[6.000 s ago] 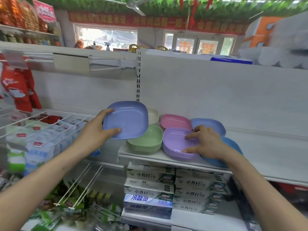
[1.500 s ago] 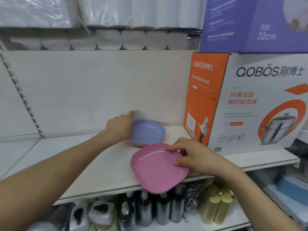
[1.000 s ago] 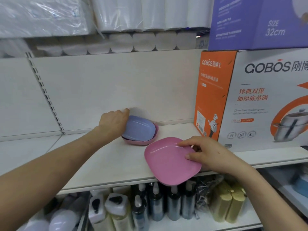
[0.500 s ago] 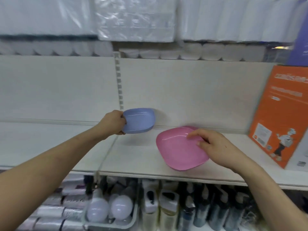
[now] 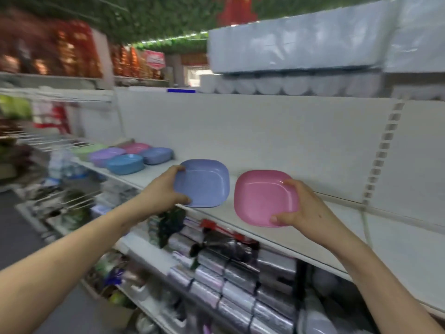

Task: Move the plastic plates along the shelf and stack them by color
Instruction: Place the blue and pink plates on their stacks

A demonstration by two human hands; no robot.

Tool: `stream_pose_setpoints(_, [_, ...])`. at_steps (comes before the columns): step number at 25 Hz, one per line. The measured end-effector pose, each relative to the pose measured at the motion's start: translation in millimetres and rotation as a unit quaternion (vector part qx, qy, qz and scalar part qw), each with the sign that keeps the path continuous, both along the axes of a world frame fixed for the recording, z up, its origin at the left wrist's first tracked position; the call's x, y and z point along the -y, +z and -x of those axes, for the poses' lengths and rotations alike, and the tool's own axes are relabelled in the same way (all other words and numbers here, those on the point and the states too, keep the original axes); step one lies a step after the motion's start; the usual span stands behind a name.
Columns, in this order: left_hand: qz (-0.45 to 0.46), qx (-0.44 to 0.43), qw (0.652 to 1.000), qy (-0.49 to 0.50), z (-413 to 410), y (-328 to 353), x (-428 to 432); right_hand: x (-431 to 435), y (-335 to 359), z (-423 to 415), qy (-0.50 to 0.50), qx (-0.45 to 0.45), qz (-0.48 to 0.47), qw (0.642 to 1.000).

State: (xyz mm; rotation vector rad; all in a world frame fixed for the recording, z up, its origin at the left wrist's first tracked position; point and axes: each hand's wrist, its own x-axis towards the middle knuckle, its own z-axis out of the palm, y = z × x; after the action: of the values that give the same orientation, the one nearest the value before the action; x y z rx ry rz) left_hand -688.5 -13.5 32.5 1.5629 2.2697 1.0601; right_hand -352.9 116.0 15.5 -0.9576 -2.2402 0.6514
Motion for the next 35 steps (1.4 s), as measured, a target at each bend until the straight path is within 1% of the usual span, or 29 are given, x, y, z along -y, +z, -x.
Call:
stream_pose_setpoints(4, [0.027, -0.016, 0.996, 0.087, 100.0, -4.1, 63.8, 12.1, -1.8, 124.5, 0.079, -0.01, 0.011, 0.997])
stream_pose_setpoints(7, [0.025, -0.002, 0.991, 0.132, 160.8, -7.0, 99.0, 14.4, -3.6, 207.8, 0.111, -0.005, 0.017, 0.994])
stream_pose_setpoints(10, [0.032, -0.016, 0.986, 0.16, 222.0, -12.1, 123.7, 14.7, -4.2, 288.0, 0.132, -0.015, 0.013, 0.991])
stream_pose_setpoints(15, [0.029, -0.017, 0.981, 0.191, 336.7, -5.6, 130.2, 3.8, -4.2, 422.4, 0.146, -0.025, -0.005, 0.989])
stream_pose_setpoints(19, [0.022, -0.04, 0.979, 0.198, 433.6, 9.8, 120.9, -11.8, 14.5, 528.7, 0.131, -0.016, -0.032, 0.991])
stream_pose_setpoints(22, [0.007, -0.04, 0.981, 0.188, 492.1, 7.6, 116.8, -16.5, 22.5, 588.7, 0.121, -0.017, -0.044, 0.992])
stream_pose_setpoints(24, [0.01, -0.04, 0.984, 0.174, 528.3, 5.8, 111.0, -17.8, 19.4, 621.9, 0.117, -0.002, -0.038, 0.992])
stream_pose_setpoints(27, [0.007, -0.036, 0.989, 0.142, 577.6, 1.5, 90.1, -26.1, 12.4, 657.0, 0.097, 0.013, -0.037, 0.994])
stream_pose_setpoints(32, [-0.002, -0.03, 0.998, 0.047, 660.4, -3.0, 44.6, -26.2, 9.7, 700.9, 0.023, 0.006, -0.023, 0.999])
stream_pose_setpoints(35, [-0.005, -0.039, 0.999, -0.015, 706.3, 2.5, 18.9, -21.3, 10.0, 723.3, -0.032, 0.009, -0.033, 0.999])
